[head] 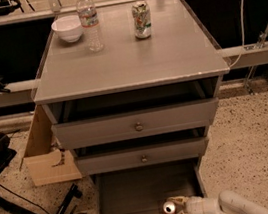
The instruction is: Pick coke can from bottom drawer and place on counter
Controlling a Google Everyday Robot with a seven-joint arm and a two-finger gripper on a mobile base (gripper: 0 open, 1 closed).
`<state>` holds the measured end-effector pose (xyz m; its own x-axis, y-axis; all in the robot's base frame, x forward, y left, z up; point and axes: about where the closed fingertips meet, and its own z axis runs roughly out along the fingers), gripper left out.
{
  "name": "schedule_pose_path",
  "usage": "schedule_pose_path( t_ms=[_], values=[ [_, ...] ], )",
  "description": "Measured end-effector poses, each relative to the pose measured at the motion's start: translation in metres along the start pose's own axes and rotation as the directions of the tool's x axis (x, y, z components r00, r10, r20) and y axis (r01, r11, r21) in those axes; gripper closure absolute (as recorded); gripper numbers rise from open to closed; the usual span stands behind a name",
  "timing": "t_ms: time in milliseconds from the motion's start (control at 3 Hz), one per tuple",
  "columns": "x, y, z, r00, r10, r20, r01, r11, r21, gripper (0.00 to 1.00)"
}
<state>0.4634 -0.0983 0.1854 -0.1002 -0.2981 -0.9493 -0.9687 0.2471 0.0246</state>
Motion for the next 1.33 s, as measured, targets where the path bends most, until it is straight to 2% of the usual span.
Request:
schedule_pose_path(
  t_ms=[333,667,1000,1333],
  values=[
    [0.000,0.000,0.000,1.000,0.000,0.000,0.000,1.0000,0.000,0.91],
    [-0.018,0.010,-0.023,1.000,0.005,0.014,-0.004,1.0000,-0.002,1.00],
    [-0.073,0.047,-0.112,0.998,0.062,0.026,-0.062,0.9980,0.007,1.00],
    [-0.143,0.080,-0.178,0.994,0.093,0.054,-0.091,0.9953,-0.031,1.00]
  ],
)
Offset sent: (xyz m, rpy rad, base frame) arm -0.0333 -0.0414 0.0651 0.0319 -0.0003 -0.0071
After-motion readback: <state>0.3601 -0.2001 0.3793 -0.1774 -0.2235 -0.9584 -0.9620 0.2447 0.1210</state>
